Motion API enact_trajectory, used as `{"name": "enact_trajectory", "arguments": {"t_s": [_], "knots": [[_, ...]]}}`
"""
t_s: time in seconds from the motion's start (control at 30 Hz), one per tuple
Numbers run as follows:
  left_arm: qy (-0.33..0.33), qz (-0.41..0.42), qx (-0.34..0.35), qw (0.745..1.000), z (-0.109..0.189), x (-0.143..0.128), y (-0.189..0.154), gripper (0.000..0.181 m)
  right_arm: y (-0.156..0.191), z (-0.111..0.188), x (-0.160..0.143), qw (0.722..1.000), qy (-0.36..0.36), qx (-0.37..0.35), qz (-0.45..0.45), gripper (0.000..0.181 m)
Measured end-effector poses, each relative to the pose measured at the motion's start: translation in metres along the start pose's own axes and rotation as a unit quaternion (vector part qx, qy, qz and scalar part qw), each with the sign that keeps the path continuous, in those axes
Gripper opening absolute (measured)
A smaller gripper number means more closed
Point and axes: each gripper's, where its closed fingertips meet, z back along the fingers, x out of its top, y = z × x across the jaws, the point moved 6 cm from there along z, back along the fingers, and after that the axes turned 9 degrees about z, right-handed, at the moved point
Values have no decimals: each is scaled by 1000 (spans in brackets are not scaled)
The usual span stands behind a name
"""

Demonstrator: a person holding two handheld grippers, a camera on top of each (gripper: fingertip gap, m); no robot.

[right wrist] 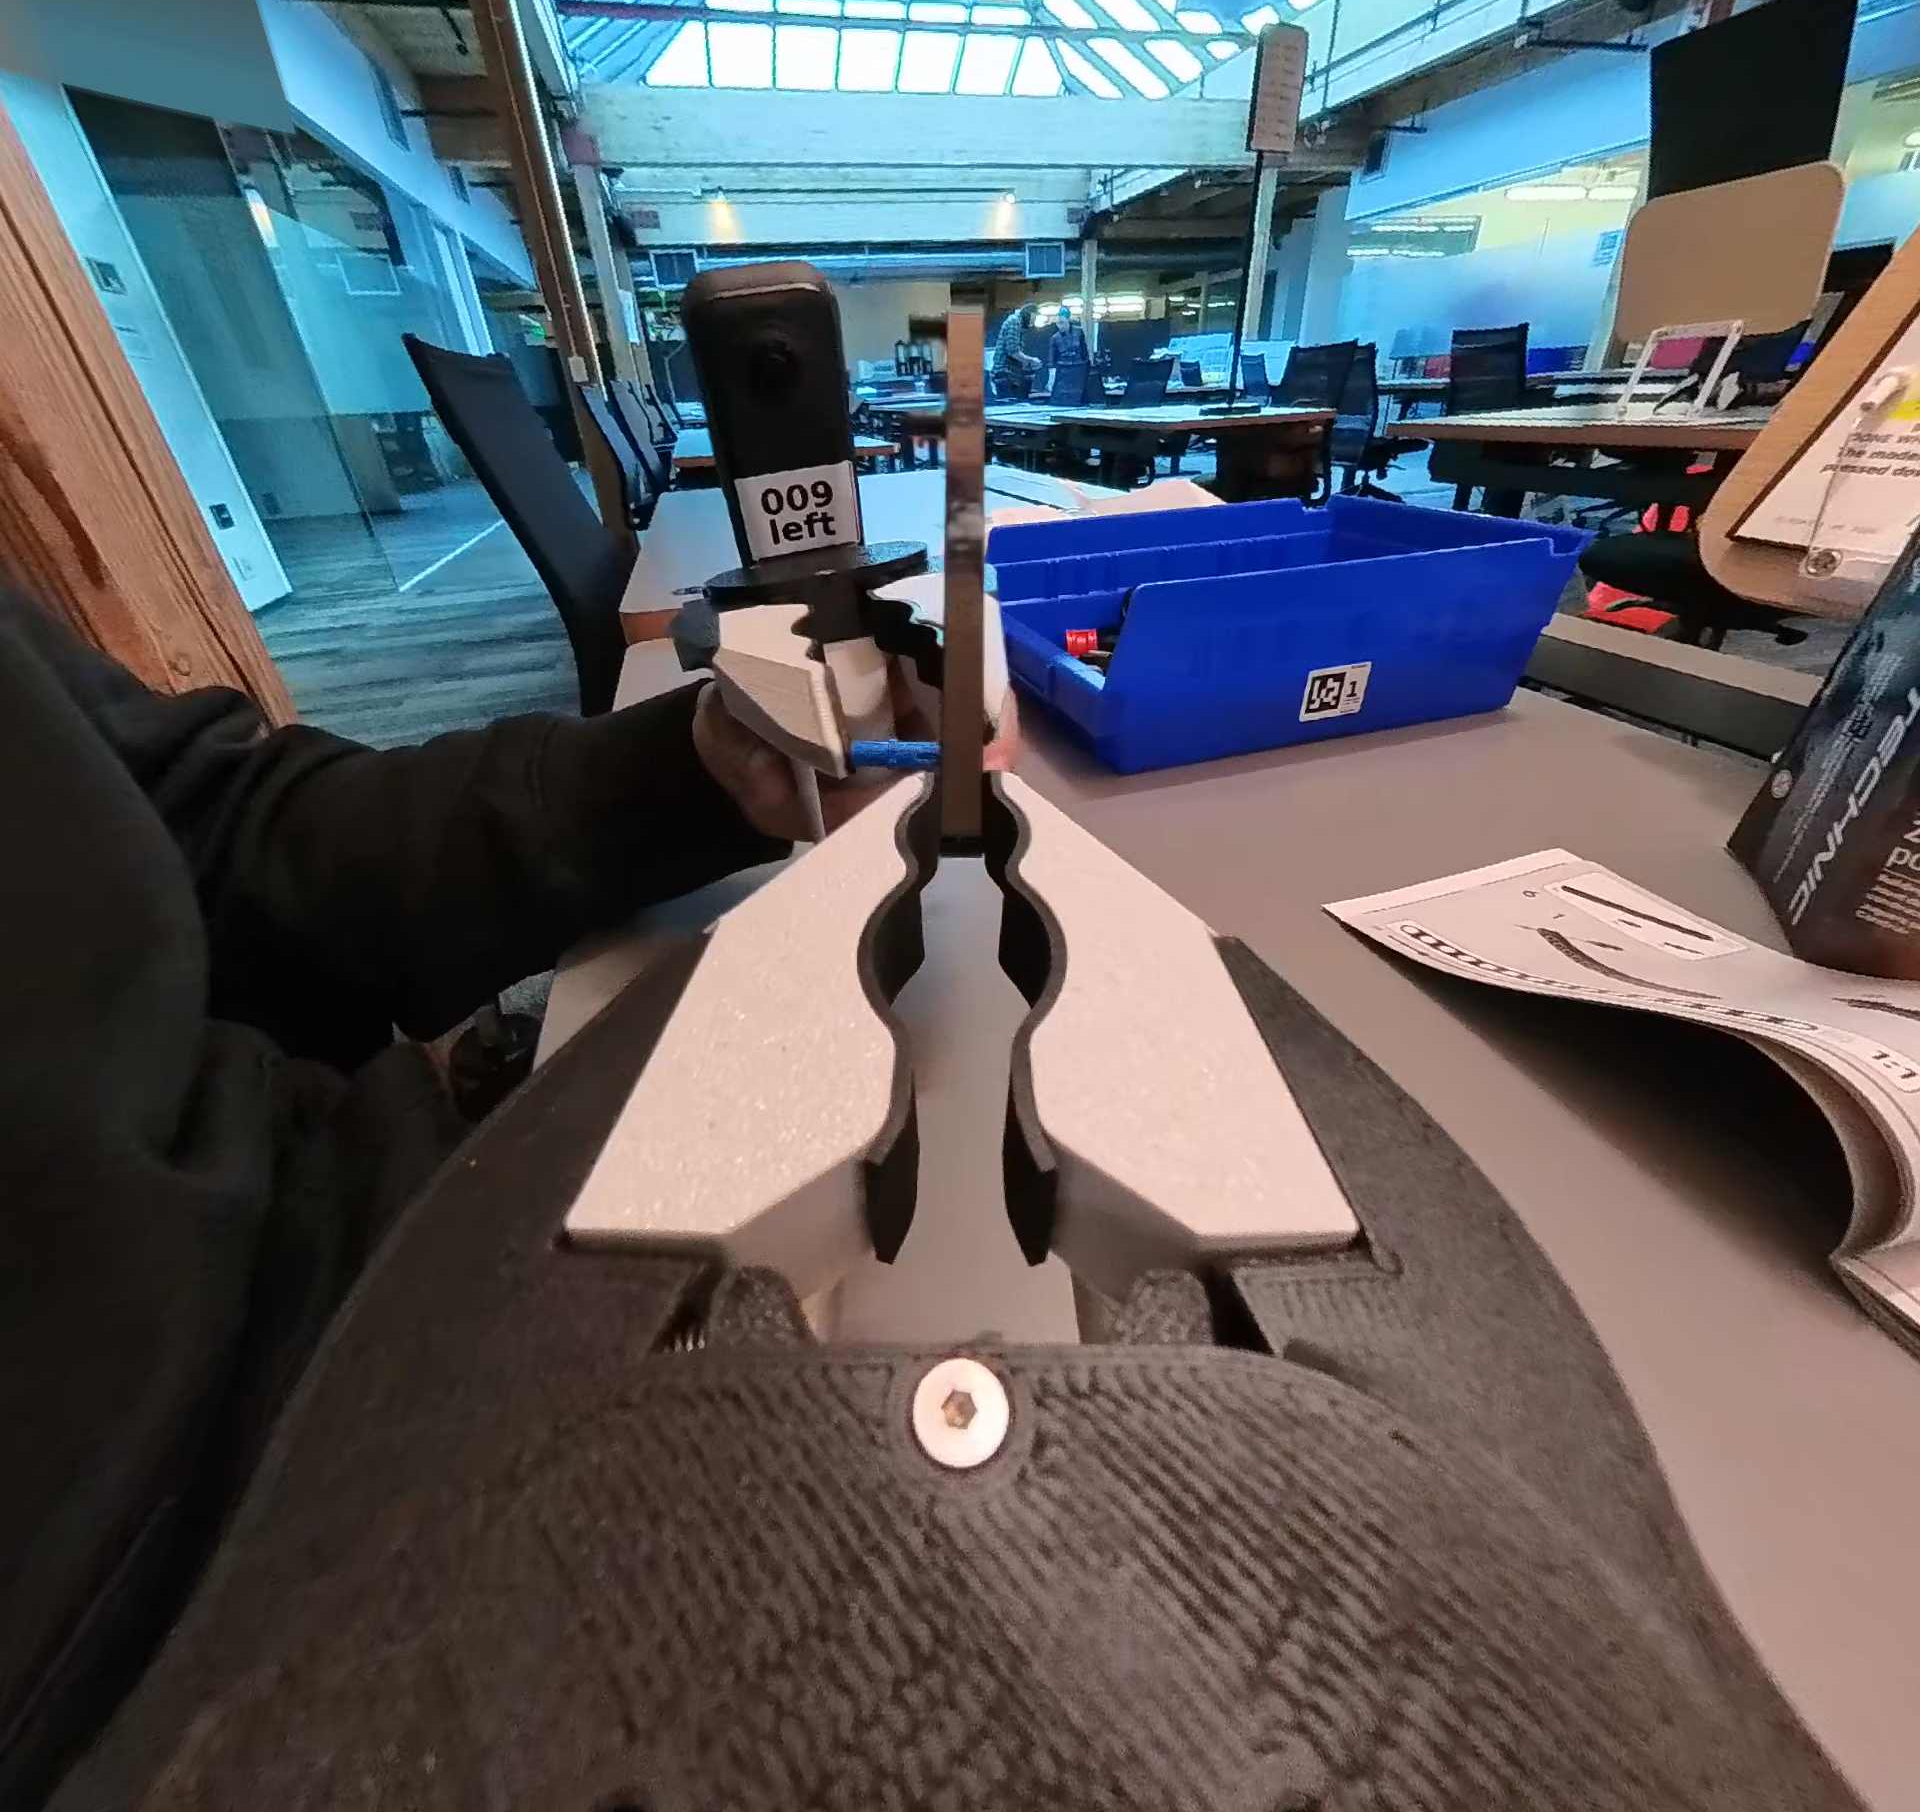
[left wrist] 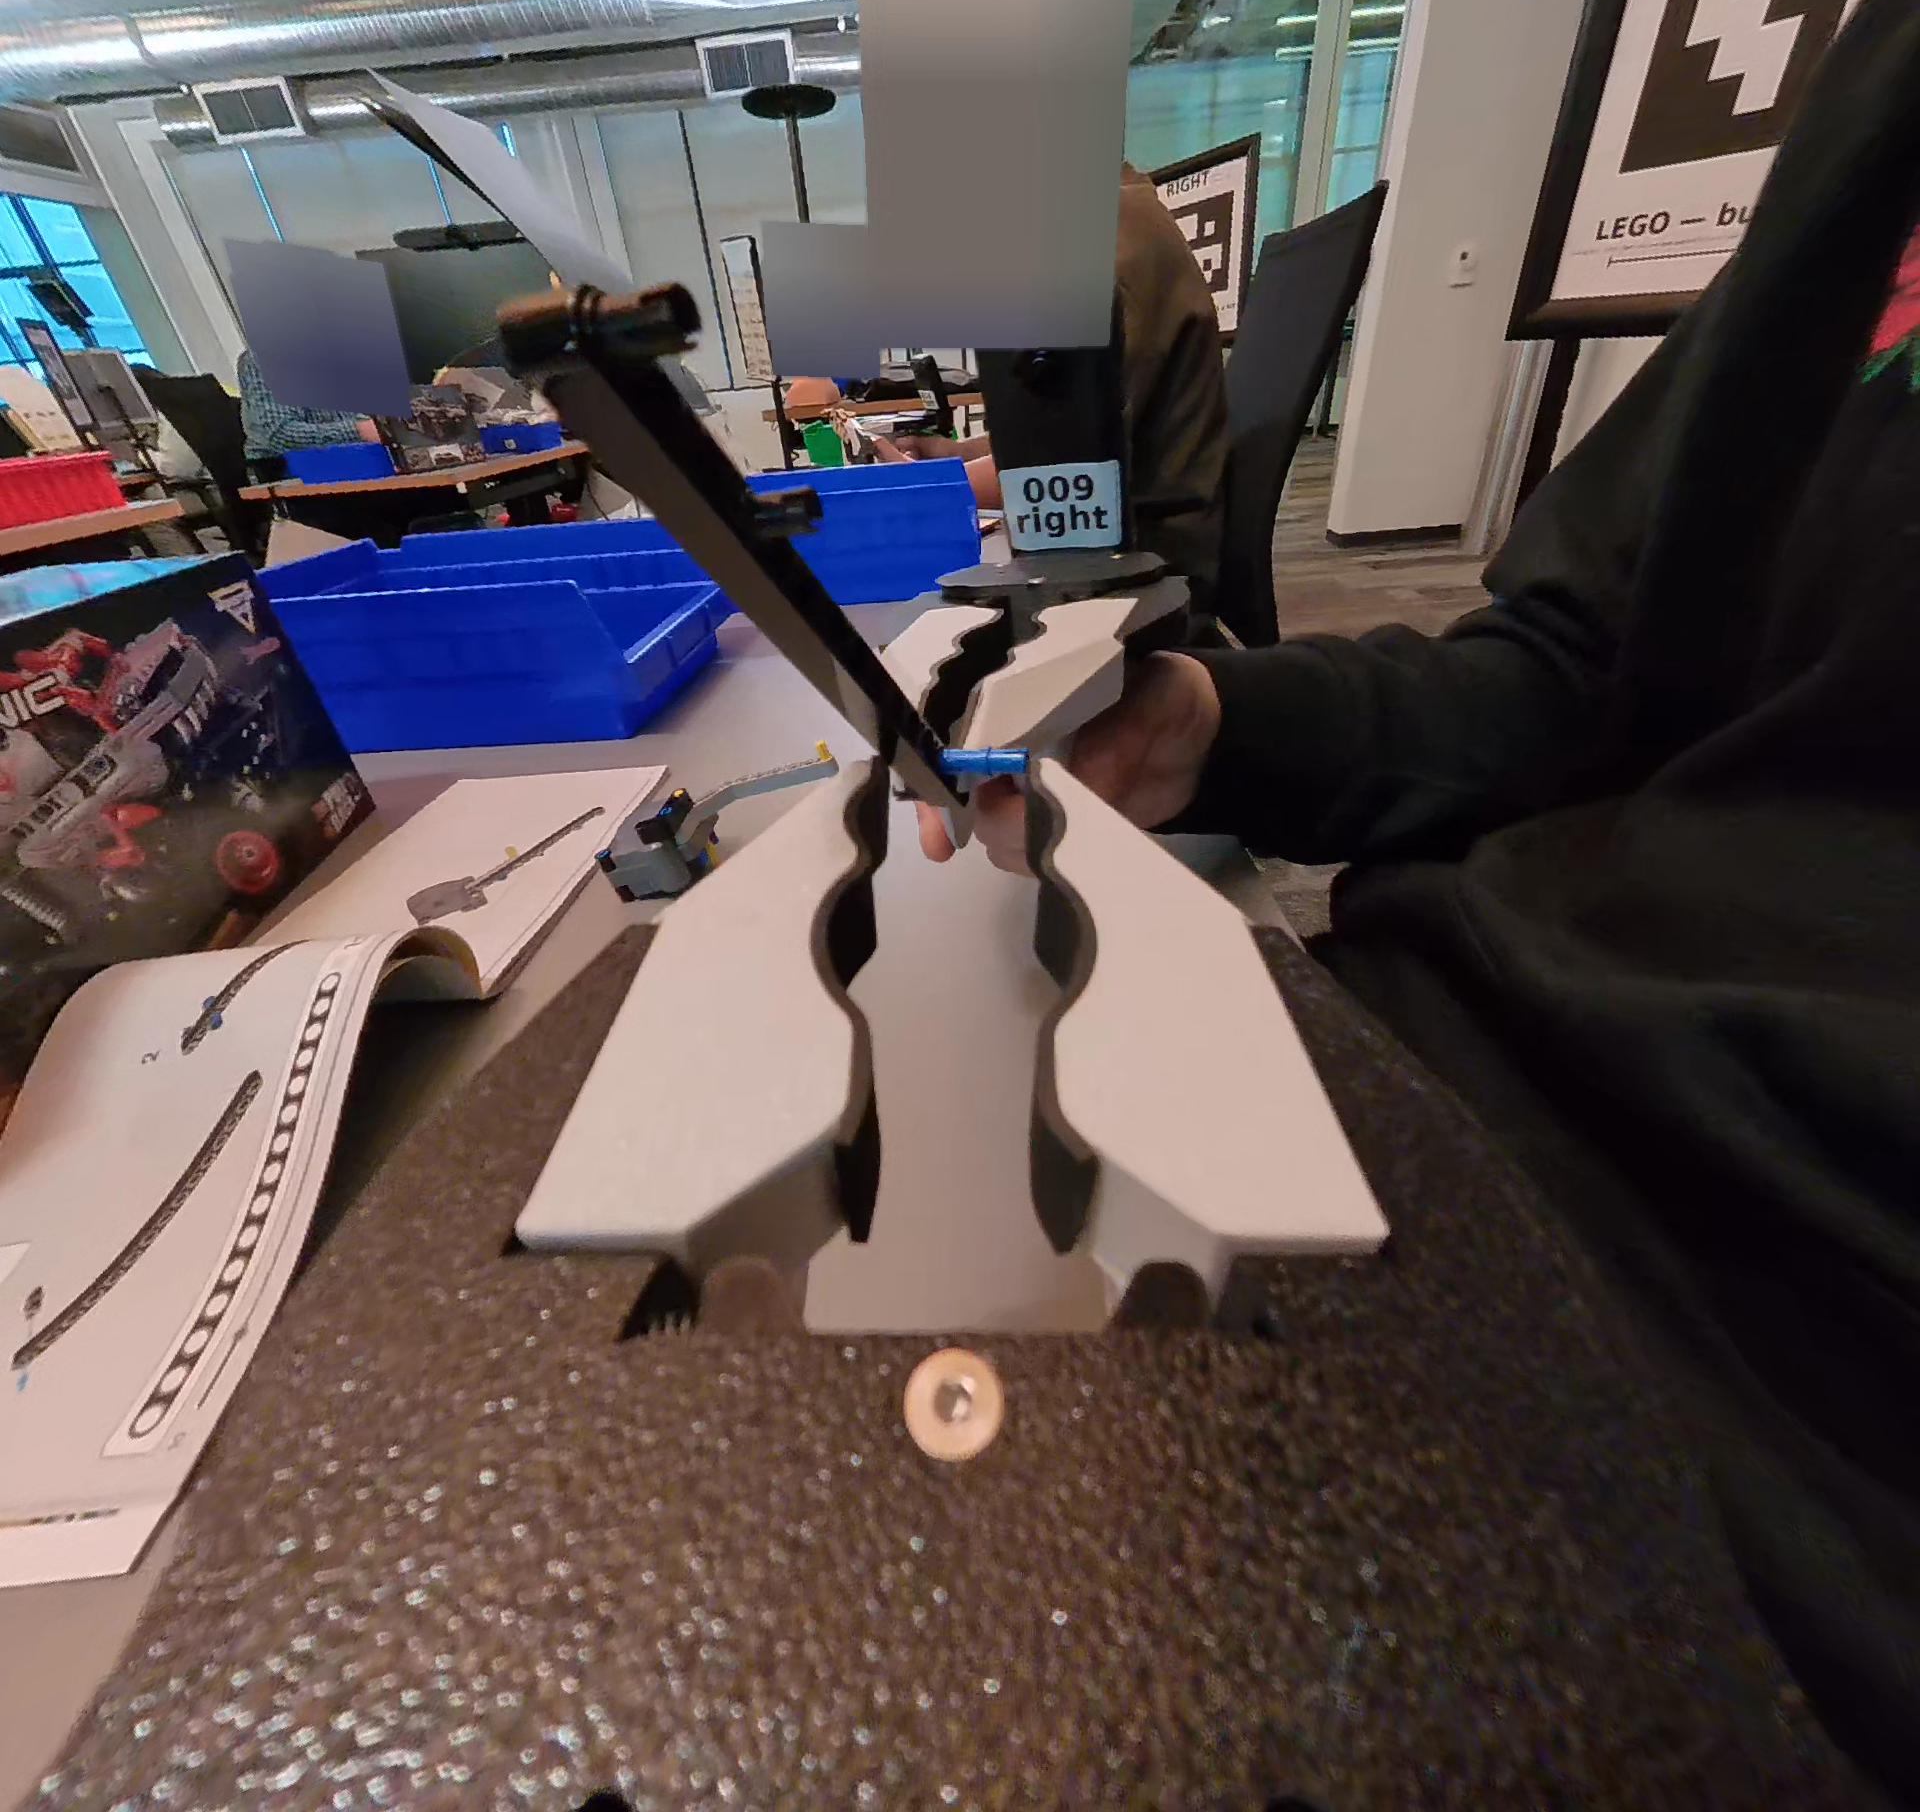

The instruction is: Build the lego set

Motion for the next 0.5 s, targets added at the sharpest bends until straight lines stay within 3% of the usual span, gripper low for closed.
{"name": "enact_trajectory", "arguments": {"t_s": [0.2, 0.27, 0.33, 0.43, 0.5], "knots": [[12, 8, 2, 1000, -2, -4, 1, 22, -1, 1, -4, 1000, 16, -4, 17, 6], [13, 16, -8, 1000, -3, -5, 0, 0, -6, 1, -8, 999, 38, -23, 24, 6], [7, 16, -1, 1000, -5, -7, 1, 0, -7, 2, -7, 998, 48, -27, 35, 6], [-8, 35, 12, 999, -5, -7, 6, 35, -7, 5, -3, 997, 50, -31, 47, 5], [-10, 48, -5, 999, -4, -7, 4, 43, -4, 5, -5, 996, 62, -24, 65, 6]]}}
